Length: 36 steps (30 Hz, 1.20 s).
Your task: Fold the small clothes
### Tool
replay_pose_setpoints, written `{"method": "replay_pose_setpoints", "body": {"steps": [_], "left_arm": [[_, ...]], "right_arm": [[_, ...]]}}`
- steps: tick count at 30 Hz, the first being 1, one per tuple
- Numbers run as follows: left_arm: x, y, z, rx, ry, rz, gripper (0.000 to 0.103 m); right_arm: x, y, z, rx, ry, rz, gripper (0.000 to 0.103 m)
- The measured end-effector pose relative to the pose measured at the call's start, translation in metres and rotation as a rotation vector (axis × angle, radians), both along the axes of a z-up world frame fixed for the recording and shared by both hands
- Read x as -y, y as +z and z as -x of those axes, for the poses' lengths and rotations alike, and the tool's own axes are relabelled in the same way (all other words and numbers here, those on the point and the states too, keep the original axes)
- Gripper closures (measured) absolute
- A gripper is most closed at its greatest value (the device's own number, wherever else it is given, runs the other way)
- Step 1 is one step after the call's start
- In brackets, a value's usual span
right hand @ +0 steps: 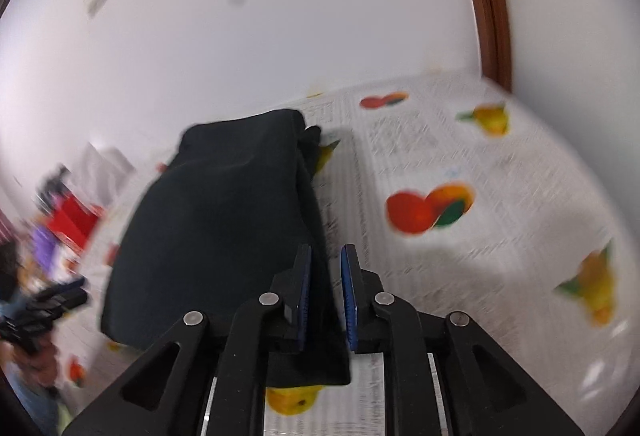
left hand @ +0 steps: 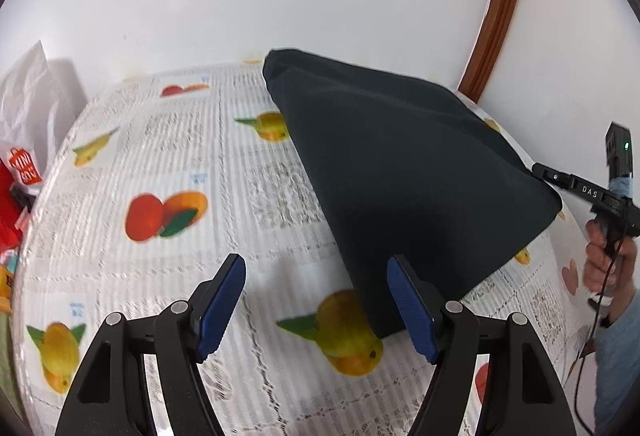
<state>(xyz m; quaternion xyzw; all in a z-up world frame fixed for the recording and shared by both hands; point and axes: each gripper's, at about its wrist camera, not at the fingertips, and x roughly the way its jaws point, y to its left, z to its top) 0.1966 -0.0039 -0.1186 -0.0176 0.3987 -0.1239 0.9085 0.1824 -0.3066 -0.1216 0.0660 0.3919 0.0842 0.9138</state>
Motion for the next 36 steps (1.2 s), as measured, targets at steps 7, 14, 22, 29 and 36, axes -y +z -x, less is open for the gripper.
{"method": "replay_pose_setpoints", "body": {"steps": [7, 14, 22, 29, 36], "left_arm": [[0.008, 0.011, -0.025, 0.002, 0.021, -0.002, 0.032], [0.019, 0.008, -0.039, 0.001, -0.010, -0.024, 0.032], [0.016, -0.007, -0.064, -0.029, -0.035, 0.029, 0.032], [0.011, -0.009, -0.076, -0.035, -0.027, 0.068, 0.032], [0.010, -0.009, -0.078, -0.039, -0.017, 0.051, 0.032]], "right_arm": [[-0.041, 0.032, -0.049, -0.012, 0.068, 0.138, 0.067], [-0.067, 0.019, -0.123, -0.088, 0.079, 0.114, 0.061], [-0.061, -0.014, -0.200, -0.175, 0.005, -0.010, 0.062], [-0.058, -0.008, -0.211, -0.047, 0.085, -0.002, 0.101], [-0.058, -0.020, -0.220, -0.113, 0.057, 0.023, 0.098]]}}
